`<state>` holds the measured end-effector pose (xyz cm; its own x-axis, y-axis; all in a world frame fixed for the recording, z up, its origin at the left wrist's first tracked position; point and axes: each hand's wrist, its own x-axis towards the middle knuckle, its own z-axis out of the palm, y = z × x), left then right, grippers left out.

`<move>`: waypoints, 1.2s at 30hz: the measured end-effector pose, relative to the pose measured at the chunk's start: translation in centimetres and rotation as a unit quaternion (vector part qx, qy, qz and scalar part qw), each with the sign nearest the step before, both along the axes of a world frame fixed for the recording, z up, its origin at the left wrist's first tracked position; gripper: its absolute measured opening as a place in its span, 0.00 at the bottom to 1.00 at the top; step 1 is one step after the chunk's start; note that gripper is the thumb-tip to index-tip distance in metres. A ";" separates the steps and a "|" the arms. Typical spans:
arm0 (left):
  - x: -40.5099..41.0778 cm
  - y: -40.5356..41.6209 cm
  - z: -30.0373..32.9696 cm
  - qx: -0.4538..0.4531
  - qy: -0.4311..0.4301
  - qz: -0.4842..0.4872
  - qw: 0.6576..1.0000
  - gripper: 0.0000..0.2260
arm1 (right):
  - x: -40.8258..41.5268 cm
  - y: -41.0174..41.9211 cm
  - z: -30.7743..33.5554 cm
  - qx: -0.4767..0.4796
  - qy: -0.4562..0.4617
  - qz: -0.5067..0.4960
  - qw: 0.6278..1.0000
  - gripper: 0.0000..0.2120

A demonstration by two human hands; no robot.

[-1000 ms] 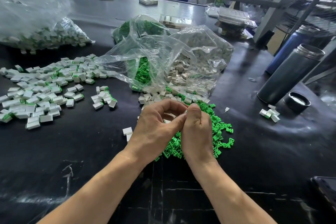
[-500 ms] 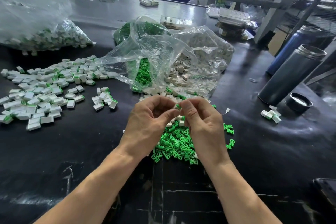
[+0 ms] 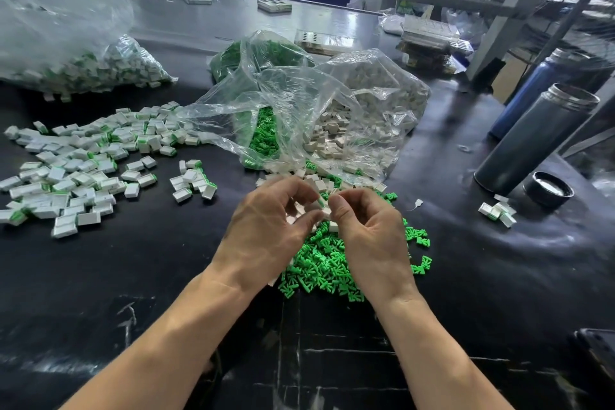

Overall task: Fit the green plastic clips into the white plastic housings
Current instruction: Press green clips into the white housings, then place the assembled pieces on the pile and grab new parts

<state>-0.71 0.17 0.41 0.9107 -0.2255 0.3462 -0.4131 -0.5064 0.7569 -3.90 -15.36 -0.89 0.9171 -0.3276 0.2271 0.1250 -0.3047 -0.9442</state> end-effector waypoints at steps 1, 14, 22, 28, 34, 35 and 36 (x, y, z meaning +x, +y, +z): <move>0.3 0.4 -0.1 0.030 -0.001 0.014 0.999 0.08 | 0.0 -0.1 0.0 -0.003 0.003 -0.009 1.000 0.05; 4.8 5.9 -1.1 0.258 0.032 0.280 0.924 0.06 | -0.2 -0.8 0.2 -0.039 0.037 -0.032 0.998 0.06; 4.5 5.8 -0.6 0.177 0.004 0.231 0.957 0.09 | -0.3 -1.3 0.3 -0.088 0.062 -0.050 0.993 0.05; 3.4 4.1 -0.9 0.112 0.056 0.083 0.989 0.05 | -0.4 -2.3 1.1 -0.174 0.127 -0.031 0.976 0.03; 3.7 3.7 -1.2 0.111 0.068 0.080 0.988 0.06 | -0.8 -2.9 1.8 -0.229 0.198 0.017 0.953 0.03; 3.7 3.7 -1.2 0.115 0.066 0.084 0.988 0.06 | -0.9 -2.7 1.9 -0.239 0.201 0.021 0.950 0.04; 3.7 3.7 -1.2 0.119 0.065 0.086 0.987 0.06 | -1.0 -2.6 1.9 -0.249 0.201 0.023 0.947 0.05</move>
<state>3.03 3.90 -0.77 0.9758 -0.1242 0.1801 -0.2128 -0.7311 0.6483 -4.88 -17.94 1.02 0.9732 -0.2284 -0.0281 -0.1900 -0.7282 -0.6585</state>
